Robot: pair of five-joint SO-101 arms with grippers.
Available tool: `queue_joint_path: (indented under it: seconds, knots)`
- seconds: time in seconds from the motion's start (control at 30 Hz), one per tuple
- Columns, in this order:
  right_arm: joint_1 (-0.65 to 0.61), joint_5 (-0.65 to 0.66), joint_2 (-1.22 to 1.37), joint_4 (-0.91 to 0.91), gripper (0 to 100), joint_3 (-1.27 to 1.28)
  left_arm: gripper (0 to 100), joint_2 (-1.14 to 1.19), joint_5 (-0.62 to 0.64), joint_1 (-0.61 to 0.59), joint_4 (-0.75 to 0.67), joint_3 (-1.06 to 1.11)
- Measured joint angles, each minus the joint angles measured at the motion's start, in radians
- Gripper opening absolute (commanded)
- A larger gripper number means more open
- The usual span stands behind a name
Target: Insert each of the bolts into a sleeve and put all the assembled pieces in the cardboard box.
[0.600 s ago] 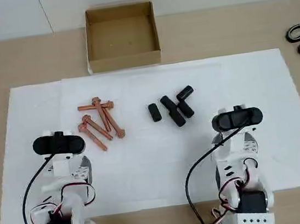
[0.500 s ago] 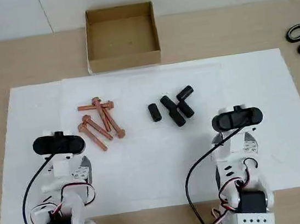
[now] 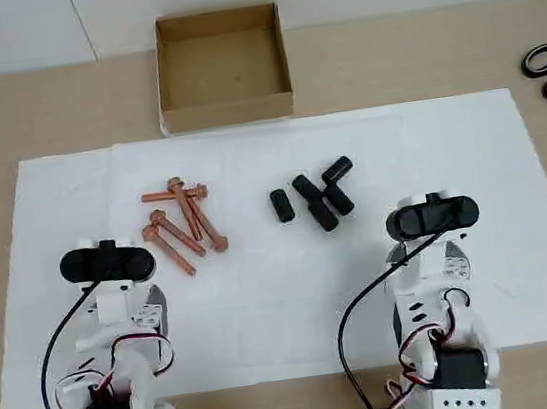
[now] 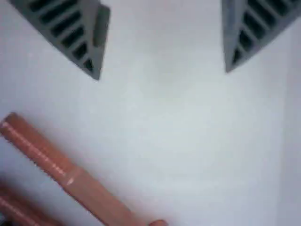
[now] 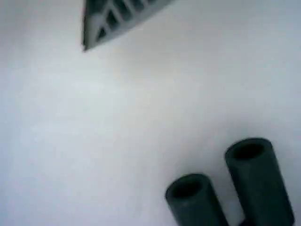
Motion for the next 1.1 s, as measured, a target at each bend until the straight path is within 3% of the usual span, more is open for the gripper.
queue_joint_path:
  seconds: [0.8,0.9,1.1]
  knots:
    - [0.000,0.000,0.000,-0.006,22.7,0.000,16,0.000,0.000,0.000,0.000,0.000]
    - [0.038,0.000,0.000,-0.006,22.7,0.000,16,0.000,0.000,-0.009,-0.003,0.000]
    - [0.187,0.046,0.000,-0.006,22.7,-0.074,16,0.000,-0.020,-0.163,0.020,-0.147]
